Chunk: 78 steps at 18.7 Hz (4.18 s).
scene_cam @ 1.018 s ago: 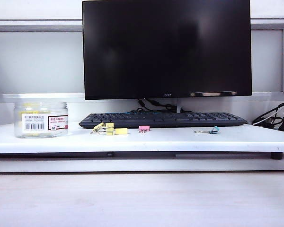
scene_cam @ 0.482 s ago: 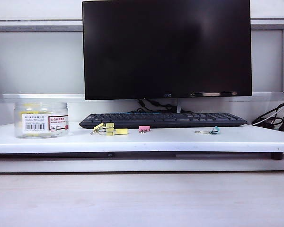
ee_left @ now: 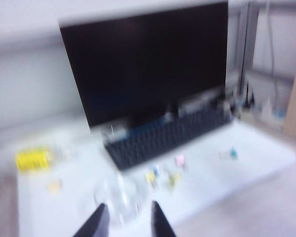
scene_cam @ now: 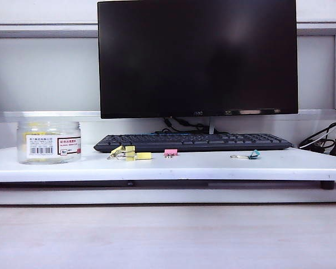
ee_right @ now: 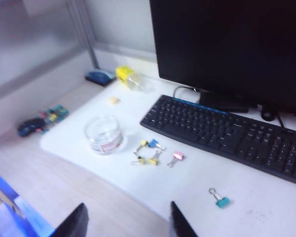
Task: Take the clips out of the round transparent plastic box and place them on the table.
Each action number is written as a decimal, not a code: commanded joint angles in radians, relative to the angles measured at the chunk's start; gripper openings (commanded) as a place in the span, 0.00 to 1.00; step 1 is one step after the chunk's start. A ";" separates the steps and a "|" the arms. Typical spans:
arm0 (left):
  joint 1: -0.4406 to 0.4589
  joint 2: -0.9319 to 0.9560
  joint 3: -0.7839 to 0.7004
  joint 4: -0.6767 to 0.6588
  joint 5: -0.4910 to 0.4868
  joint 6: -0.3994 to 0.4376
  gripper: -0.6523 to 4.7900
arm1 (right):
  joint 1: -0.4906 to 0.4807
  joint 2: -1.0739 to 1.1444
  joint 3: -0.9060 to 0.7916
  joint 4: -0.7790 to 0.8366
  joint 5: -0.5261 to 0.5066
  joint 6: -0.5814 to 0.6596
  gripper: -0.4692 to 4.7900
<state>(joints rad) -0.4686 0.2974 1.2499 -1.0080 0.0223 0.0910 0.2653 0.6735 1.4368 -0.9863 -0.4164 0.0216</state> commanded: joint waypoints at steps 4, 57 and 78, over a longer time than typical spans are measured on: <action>0.001 -0.042 -0.172 0.187 0.101 -0.092 0.35 | 0.001 -0.278 -0.192 0.101 0.121 0.044 0.49; 0.000 -0.112 -1.146 0.901 -0.087 0.134 0.34 | 0.002 -0.526 -1.428 1.099 0.335 0.159 0.47; 0.000 -0.112 -1.176 0.691 -0.097 0.024 0.34 | 0.003 -0.525 -1.428 0.800 0.435 0.163 0.46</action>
<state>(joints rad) -0.4686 0.1841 0.0715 -0.3084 -0.0727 0.1184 0.2676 0.1486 0.0093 -0.1787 0.0231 0.1833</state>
